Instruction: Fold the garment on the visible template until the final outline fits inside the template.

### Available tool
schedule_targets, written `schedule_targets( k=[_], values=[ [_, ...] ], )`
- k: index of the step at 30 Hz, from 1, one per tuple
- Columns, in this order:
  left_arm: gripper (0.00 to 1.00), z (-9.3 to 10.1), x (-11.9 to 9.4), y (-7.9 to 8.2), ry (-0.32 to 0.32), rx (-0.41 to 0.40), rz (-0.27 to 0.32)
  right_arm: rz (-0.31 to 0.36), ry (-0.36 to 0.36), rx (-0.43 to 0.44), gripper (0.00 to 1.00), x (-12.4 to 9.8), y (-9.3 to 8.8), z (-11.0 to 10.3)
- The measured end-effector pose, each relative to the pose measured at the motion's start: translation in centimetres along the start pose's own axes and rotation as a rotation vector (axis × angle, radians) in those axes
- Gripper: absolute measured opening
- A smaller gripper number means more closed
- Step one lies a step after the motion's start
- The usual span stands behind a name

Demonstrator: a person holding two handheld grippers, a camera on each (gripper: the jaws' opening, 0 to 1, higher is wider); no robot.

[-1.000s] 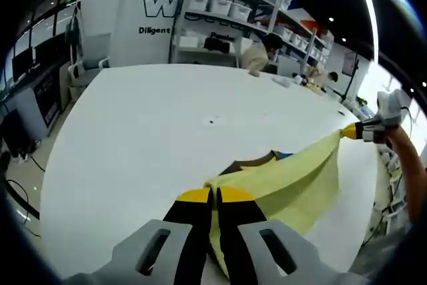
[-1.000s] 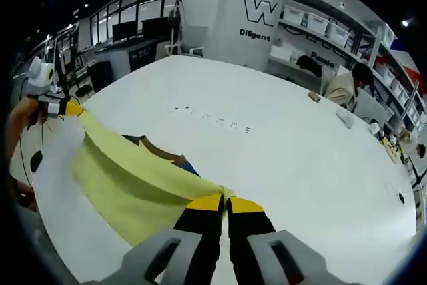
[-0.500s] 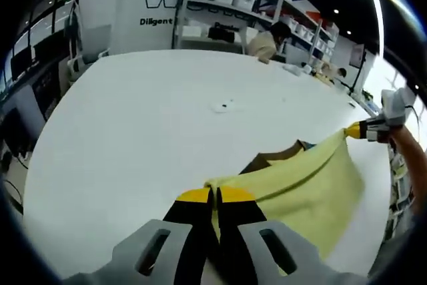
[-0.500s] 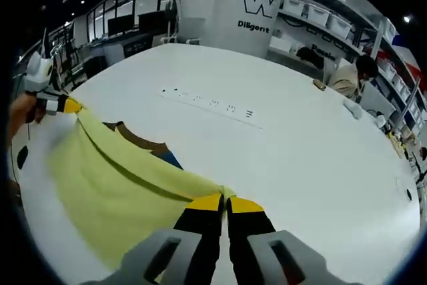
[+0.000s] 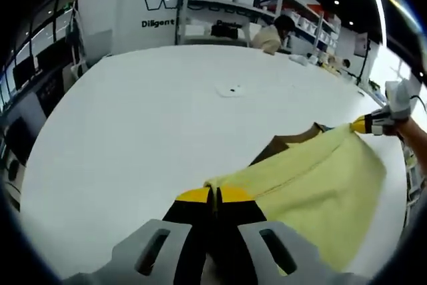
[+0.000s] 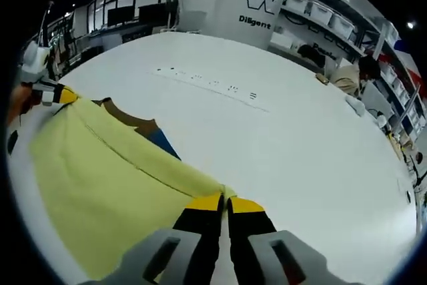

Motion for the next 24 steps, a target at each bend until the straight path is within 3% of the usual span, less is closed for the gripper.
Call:
schedule_targets(
  k=[8,12,13,18,24],
  values=[
    [0.00,-0.2,0.1,0.1,0.016,0.056,0.010,-0.006,-0.003,-0.039,0.00,0.3,-0.1,-0.1],
    [0.01,-0.1,0.0,0.1,0.023,0.058,0.014,-0.005,-0.005,-0.029,0.07,0.1,0.1,0.2],
    [0.03,-0.1,0.0,0.1,0.026,0.055,0.015,0.022,-0.013,0.008,0.07,0.0,0.3,0.5],
    [0.04,0.1,-0.5,0.3,0.017,0.042,0.020,0.059,-0.007,0.025,0.06,-1.4,0.6,0.8],
    [0.02,0.8,-2.6,0.7,0.031,0.092,0.034,0.157,-0.003,0.013,0.02,-3.7,1.4,0.5]
  ],
)
Point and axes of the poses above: the point that each gripper's makers call its tool centre point, and the gripper's own axes: x roughly forward along the fingers, z roughly to its right, y roughly out of its top, the point moved 8 cm from there along -x, roughly backward along the fingers, and after that the axes turned 15 degrees about -y, right-handed, at the moved point
